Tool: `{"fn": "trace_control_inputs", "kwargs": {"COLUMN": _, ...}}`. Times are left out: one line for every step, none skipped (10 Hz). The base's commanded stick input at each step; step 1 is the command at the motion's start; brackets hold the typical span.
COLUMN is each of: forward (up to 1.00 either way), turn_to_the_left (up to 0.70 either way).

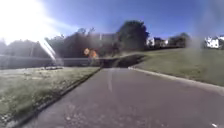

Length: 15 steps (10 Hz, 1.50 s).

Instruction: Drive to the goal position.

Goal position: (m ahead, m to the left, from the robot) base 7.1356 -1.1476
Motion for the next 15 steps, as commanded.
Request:
{"fn": "trace_control_inputs", "kwargs": {"forward": 0.45, "turn_to_the_left": 0.27}}
{"fn": "trace_control_inputs", "kwargs": {"forward": 0.45, "turn_to_the_left": 0.27}}
{"fn": "trace_control_inputs", "kwargs": {"forward": 0.45, "turn_to_the_left": 0.23}}
{"fn": "trace_control_inputs", "kwargs": {"forward": 0.45, "turn_to_the_left": 0.05}}
{"fn": "trace_control_inputs", "kwargs": {"forward": 0.45, "turn_to_the_left": 0.0}}
{"fn": "trace_control_inputs", "kwargs": {"forward": 0.45, "turn_to_the_left": 0.0}}
{"fn": "trace_control_inputs", "kwargs": {"forward": 0.45, "turn_to_the_left": 0.0}}
{"fn": "trace_control_inputs", "kwargs": {"forward": 0.45, "turn_to_the_left": 0.0}}
{"fn": "trace_control_inputs", "kwargs": {"forward": 0.45, "turn_to_the_left": 0.0}}
{"fn": "trace_control_inputs", "kwargs": {"forward": 0.45, "turn_to_the_left": 0.0}}
{"fn": "trace_control_inputs", "kwargs": {"forward": 0.45, "turn_to_the_left": 0.0}}
{"fn": "trace_control_inputs", "kwargs": {"forward": 0.45, "turn_to_the_left": 0.0}}
{"fn": "trace_control_inputs", "kwargs": {"forward": 0.45, "turn_to_the_left": 0.0}}
{"fn": "trace_control_inputs", "kwargs": {"forward": 0.45, "turn_to_the_left": 0.0}}
{"fn": "trace_control_inputs", "kwargs": {"forward": 0.45, "turn_to_the_left": 0.0}}
